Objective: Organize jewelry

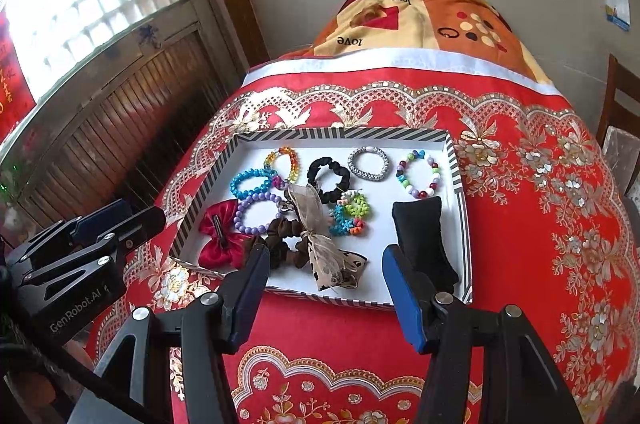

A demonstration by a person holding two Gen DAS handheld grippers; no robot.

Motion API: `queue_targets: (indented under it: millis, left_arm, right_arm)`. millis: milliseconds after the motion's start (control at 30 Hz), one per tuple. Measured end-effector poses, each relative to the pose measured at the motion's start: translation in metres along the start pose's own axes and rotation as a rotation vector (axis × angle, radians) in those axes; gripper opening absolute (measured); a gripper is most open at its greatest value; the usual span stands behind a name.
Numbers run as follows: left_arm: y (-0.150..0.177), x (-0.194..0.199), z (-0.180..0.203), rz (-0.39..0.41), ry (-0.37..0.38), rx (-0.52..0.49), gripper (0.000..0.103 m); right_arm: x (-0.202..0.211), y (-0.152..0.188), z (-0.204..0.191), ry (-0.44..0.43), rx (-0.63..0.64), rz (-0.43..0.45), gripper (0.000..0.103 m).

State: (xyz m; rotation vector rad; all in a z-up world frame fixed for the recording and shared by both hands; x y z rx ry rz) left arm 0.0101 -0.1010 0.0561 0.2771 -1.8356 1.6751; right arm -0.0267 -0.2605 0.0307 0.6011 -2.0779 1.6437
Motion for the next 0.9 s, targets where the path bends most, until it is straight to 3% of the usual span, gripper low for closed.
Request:
queue_targets:
  millis: [900]
  left_arm:
    - [0.006,-0.015,0.017,-0.024,0.037,0.002,0.046]
  right_arm:
    - [-0.007,0.010,0.025,0.010,-0.033,-0.029,0.057]
Point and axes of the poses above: each gripper's, at about its wrist camera, not at the fingertips, and x roughly against the way its jaws point, z to its right, y to its underside, the point moved 4 cm from there along -x, roughly the way its jaws point, and after that the axes turned 12 degrees about z, right-handed, at the moved point
